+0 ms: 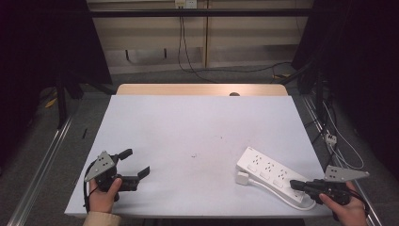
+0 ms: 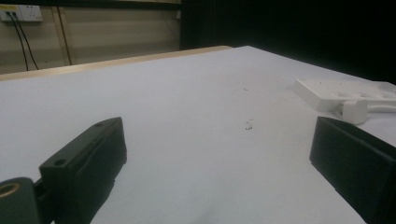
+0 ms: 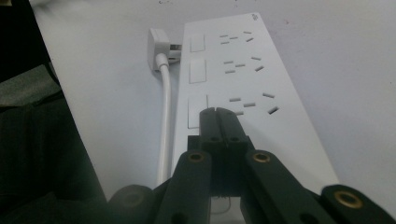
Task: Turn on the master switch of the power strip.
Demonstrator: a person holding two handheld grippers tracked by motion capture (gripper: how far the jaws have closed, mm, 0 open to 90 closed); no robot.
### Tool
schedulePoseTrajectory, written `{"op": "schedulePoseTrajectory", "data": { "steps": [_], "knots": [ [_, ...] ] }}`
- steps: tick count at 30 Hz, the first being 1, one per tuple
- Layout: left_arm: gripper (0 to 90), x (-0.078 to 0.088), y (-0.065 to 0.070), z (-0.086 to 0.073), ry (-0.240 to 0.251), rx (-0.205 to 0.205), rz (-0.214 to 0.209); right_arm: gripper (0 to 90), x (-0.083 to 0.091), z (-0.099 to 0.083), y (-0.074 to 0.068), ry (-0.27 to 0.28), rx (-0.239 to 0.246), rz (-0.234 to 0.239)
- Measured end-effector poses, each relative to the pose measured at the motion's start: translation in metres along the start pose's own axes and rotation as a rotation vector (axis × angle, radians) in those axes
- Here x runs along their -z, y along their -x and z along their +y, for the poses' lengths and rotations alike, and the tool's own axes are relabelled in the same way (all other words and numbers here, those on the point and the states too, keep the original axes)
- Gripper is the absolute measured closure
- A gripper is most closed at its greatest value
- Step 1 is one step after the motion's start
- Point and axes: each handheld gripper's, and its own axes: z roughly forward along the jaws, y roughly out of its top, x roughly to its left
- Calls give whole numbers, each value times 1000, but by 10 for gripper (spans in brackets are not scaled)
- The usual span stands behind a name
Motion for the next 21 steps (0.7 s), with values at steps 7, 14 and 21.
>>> {"op": "schedulePoseTrajectory", "data": {
  "steps": [7, 14, 21],
  "knots": [
    [35, 0, 1, 0, -1, -3, 0, 900, 6, -3, -1, -9, 4, 0],
    [35, 0, 1, 1, -1, -4, 1, 900, 9, -5, -1, -12, 6, 1],
    [35, 0, 0, 1, 1, -2, -1, 900, 9, -6, -1, -21, 15, 0]
  ]
}}
